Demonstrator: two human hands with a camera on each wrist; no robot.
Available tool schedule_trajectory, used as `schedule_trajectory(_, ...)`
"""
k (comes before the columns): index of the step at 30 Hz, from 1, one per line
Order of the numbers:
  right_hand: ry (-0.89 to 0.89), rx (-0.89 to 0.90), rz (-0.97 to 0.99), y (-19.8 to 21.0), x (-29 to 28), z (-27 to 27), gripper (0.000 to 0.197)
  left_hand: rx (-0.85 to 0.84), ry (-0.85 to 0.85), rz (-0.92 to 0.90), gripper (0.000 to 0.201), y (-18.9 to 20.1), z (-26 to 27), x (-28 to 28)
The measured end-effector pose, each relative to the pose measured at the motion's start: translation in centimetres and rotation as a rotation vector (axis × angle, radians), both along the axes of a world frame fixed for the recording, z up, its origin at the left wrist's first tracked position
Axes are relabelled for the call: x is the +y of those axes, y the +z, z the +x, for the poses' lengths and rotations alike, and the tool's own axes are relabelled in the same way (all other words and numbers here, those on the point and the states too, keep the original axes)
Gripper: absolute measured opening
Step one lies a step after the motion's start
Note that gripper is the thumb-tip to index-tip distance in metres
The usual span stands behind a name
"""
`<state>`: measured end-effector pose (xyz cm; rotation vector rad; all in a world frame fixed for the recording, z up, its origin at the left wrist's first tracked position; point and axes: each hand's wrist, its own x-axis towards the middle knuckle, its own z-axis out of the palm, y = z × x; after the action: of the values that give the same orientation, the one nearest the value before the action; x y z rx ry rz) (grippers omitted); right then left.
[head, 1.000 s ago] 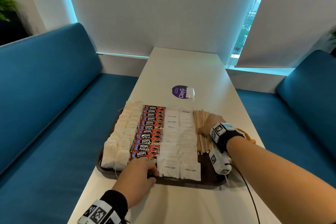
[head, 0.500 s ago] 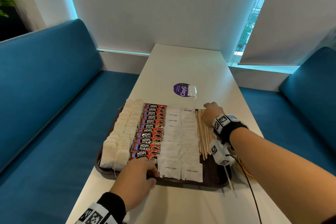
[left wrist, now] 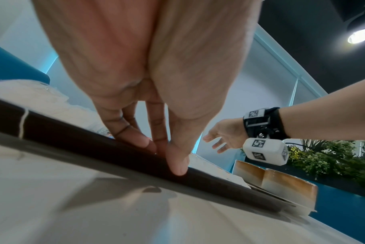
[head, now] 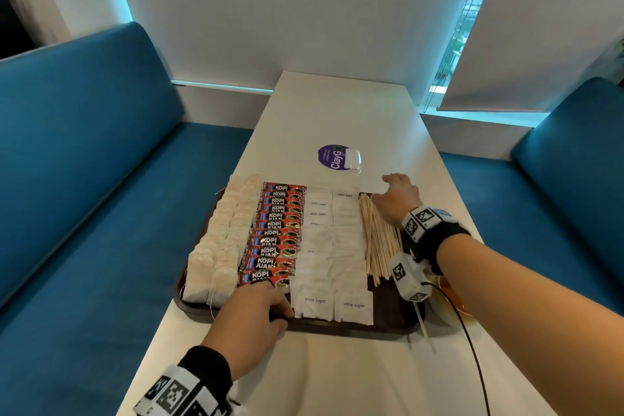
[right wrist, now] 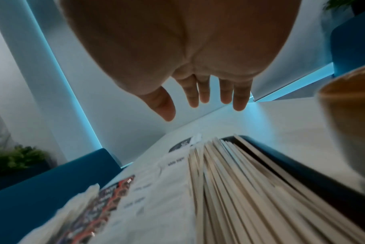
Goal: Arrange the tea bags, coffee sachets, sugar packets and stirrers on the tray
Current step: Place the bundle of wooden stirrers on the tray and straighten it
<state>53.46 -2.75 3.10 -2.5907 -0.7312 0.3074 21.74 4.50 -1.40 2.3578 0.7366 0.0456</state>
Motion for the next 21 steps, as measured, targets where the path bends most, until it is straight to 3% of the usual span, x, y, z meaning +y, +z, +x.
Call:
schedule_trajectory(4,-0.02,0.007,-0.02,2.8,-3.0,-1.4,0.031,-0.013,0.004,0.021,0.016,0.1,-0.1,-0.2)
schedule_trajectory(10,0.093,0.078,-0.267,3.3,-9.9,-8.0,0.002,-0.023,0.011,0.02,0.02,0.6,-0.4,-0.5)
schedule_trajectory(13,0.104,0.06,-0.369,2.0,-12.8,-11.2,0.009,-0.013,0.021,0.032,0.025,0.6,-0.5,-0.6)
schedule_trajectory(21,0.058,0.048,-0.321,-0.4,-14.5,-14.1,0.032,0.011,0.013,0.04,0.034,0.4,-0.5,-0.7)
